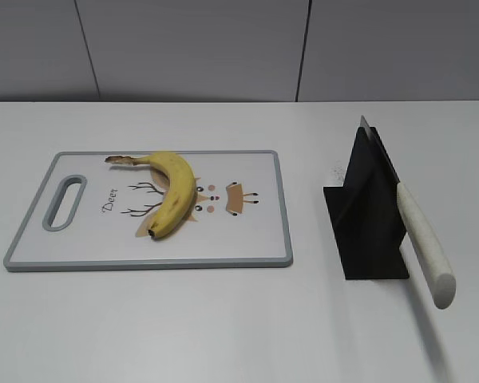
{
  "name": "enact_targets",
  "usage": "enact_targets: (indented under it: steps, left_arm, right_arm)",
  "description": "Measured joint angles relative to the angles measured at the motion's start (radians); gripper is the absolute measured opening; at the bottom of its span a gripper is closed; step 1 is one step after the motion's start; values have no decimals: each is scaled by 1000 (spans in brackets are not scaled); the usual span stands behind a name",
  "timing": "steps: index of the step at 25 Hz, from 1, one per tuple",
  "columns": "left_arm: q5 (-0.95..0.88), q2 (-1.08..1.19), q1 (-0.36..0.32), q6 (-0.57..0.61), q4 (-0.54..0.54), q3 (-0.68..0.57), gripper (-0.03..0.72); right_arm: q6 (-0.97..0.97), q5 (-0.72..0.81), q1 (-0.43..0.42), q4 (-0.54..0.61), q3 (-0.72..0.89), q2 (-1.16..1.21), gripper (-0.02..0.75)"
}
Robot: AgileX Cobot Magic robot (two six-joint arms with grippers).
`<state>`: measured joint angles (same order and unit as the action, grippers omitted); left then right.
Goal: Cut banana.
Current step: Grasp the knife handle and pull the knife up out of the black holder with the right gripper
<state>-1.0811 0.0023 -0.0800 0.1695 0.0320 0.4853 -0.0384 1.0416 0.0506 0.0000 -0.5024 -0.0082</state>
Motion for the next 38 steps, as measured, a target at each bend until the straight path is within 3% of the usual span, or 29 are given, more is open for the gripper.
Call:
enact_targets:
  steps: [38]
  left_arm:
    - [0, 0, 0, 0, 0, 0, 523]
  right_arm:
    - [-1, 0, 0, 0, 0, 0, 421]
